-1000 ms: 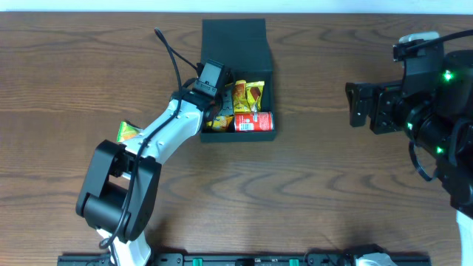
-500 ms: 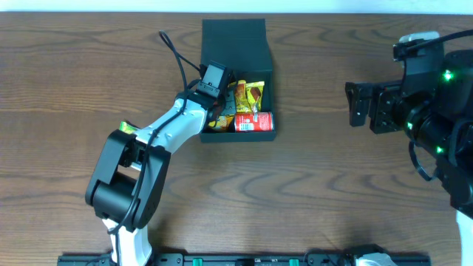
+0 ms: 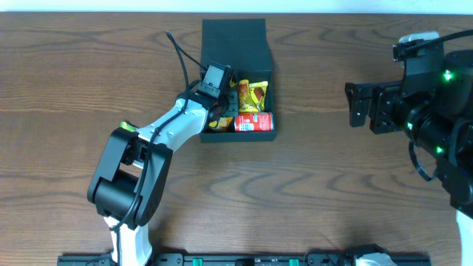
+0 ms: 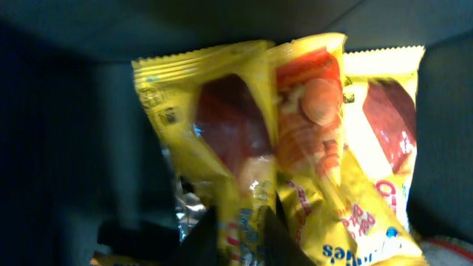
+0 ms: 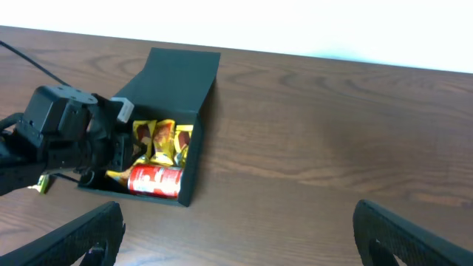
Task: Pack container
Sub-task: 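Carry the Apollo packet into the box and lower it beside the others, then open the left gripper and withdraw it from the box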
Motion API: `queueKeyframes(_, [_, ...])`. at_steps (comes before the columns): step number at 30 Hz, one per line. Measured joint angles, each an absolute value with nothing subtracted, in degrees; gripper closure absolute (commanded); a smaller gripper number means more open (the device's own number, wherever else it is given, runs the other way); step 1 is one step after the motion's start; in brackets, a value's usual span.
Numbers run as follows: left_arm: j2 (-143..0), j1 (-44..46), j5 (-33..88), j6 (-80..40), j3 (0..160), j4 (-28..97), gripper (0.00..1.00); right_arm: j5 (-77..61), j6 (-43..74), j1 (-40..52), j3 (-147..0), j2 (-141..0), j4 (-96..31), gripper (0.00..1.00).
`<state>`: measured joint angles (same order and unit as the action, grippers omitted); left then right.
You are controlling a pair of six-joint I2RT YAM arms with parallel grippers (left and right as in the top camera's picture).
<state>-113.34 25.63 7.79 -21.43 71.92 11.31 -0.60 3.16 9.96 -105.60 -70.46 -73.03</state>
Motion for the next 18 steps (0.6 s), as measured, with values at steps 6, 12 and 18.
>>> queueKeyframes(6, [-113.3, 25.6, 8.5, -20.7, 71.9, 11.4, 0.46, -0.6, 3.2, 10.0, -105.6, -70.5, -73.2, 0.01])
queueKeyframes(12, [-113.3, 25.6, 8.6, -20.8, 71.9, 11.4, 0.33, -0.6, 3.2, 10.0, -105.6, -70.5, -73.5, 0.01])
queueKeyframes(18, [-111.2, 25.6, 8.6, -20.5, 73.3, 12.1, 0.17, -0.6, 3.2, 10.0, -105.6, -70.5, -73.6, 0.01])
